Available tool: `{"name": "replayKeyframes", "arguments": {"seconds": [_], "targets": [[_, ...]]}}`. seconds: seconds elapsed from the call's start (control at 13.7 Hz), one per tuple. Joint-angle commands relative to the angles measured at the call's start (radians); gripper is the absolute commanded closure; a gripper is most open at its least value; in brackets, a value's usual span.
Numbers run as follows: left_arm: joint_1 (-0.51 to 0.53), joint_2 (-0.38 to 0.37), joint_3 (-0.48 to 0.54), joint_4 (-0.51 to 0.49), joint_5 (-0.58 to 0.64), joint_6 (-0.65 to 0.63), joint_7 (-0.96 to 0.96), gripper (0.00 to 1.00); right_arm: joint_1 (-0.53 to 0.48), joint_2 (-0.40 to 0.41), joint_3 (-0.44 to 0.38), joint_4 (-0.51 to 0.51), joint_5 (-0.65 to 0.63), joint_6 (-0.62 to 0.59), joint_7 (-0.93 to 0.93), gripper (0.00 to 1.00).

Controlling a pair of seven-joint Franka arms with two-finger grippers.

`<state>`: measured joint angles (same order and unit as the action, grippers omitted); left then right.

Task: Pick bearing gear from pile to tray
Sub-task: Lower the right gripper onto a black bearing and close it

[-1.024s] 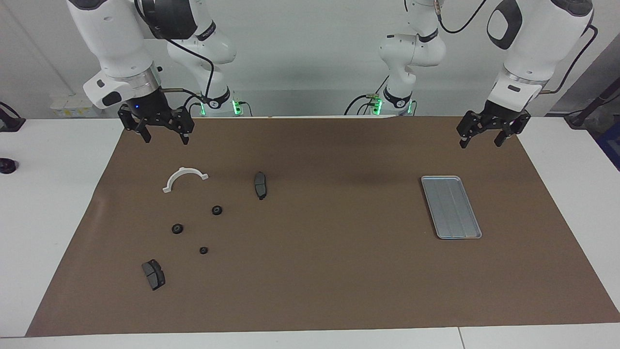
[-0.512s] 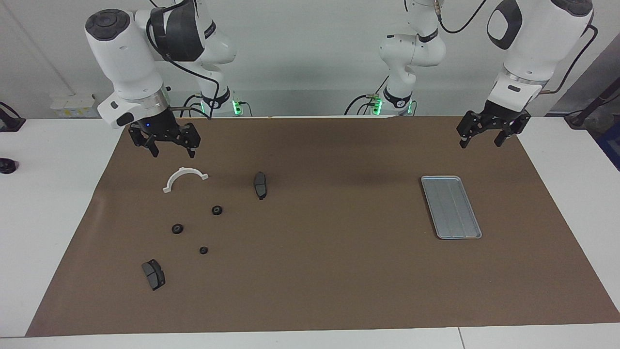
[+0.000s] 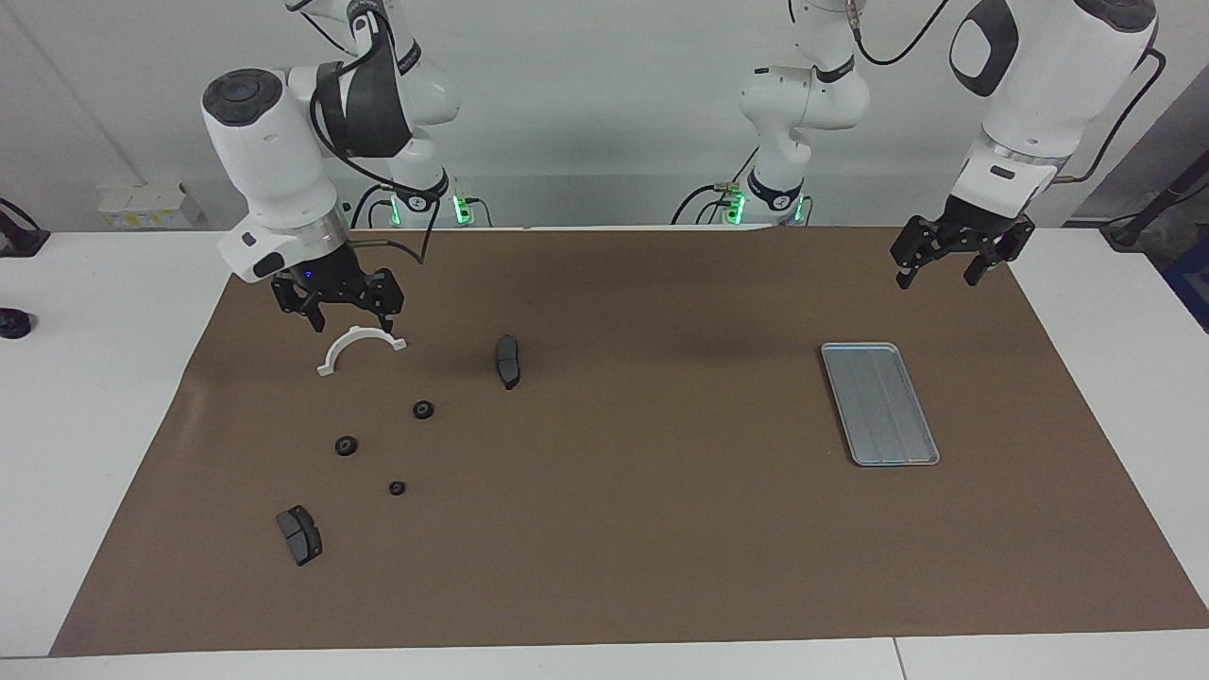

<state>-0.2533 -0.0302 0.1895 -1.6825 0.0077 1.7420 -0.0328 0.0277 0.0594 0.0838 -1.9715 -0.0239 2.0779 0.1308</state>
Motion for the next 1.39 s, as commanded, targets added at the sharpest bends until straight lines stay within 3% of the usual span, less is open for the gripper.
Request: {"name": "replayKeyframes", "arguments": {"seconds": [0.0, 0.66, 0.95, 1.17, 1.32], "targets": [[0.005, -0.025, -0.004, -0.028, 0.017, 0.004, -0.007, 0.0, 0.008, 0.046, 0.002, -0.047, 0.024, 0.105, -0.025, 0.0], [0.005, -0.025, -0.004, -0.028, 0.017, 0.004, -0.007, 0.0, 0.011, 0.164, 0.004, -0.129, 0.021, 0.316, -0.036, 0.0], [0.005, -0.025, -0.002, -0.028, 0.017, 0.004, -0.007, 0.0, 0.027, 0.168, 0.004, -0.175, 0.021, 0.36, -0.036, 0.0], [0.005, -0.025, -0.004, -0.028, 0.017, 0.004, -0.007, 0.0, 0.027, 0.178, 0.004, -0.188, 0.021, 0.407, -0.04, 0.07], [0.005, -0.025, -0.004, -0.028, 0.017, 0.004, -0.007, 0.0, 0.026, 0.194, 0.002, -0.19, 0.021, 0.427, -0.051, 0.18]]}}
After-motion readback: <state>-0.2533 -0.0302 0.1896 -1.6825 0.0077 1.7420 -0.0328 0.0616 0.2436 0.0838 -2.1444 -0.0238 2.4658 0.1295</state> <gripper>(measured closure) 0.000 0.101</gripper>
